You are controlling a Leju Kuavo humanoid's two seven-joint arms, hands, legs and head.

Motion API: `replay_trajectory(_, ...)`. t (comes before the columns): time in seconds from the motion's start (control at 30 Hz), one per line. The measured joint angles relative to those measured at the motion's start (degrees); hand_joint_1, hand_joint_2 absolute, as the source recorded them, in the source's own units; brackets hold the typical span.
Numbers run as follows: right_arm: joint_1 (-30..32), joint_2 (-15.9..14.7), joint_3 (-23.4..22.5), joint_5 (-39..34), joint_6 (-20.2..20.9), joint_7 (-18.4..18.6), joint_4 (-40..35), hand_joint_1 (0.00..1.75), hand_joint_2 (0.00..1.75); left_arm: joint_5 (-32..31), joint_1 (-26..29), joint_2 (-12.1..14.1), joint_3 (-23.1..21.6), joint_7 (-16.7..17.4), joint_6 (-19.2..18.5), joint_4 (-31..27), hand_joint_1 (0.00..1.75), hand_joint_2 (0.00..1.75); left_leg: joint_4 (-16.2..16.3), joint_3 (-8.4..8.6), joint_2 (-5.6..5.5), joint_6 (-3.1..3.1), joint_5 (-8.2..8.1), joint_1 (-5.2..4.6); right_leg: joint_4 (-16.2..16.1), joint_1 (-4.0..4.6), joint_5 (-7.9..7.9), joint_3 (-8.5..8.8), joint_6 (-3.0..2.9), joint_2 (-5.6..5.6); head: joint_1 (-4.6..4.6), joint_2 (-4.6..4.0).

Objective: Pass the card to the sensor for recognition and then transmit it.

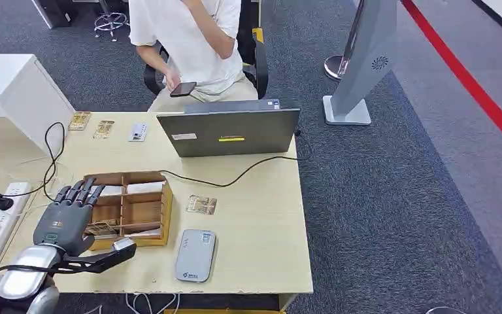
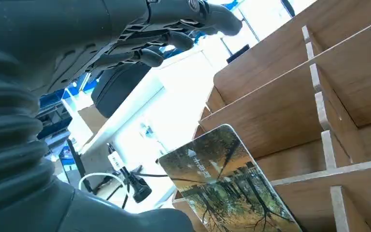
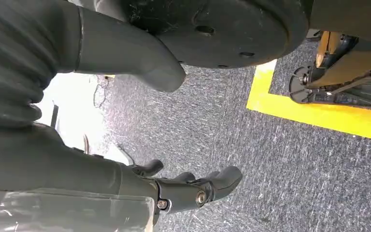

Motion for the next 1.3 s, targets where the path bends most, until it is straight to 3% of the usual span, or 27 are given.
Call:
replay_trajectory(0.8,0.0,0.0,0.1,-1.8,-0.2,0.0,0.1,0.00,1.75,5.2,-0.3,4.0,-0.2,-1.1,-3.8,0.0,1.75,1.75,0.0,0.01,0.00,-0.01,0.01,0.03,0.0,0.03,0.00,0.00,-0.01,0.00,0.00,0.00)
replay_trajectory(1.3,0.0,0.0,1.1,-2.3,-0.3,-0.1,0.1,0.00,1.75,4.0,-2.2,3.7,-0.9,0.2,-2.9,-0.1,1.75,1.75,0.0,0.00,-0.01,-0.02,0.01,0.04,0.0,0.05,0.01,0.00,-0.01,0.00,0.00,0.00)
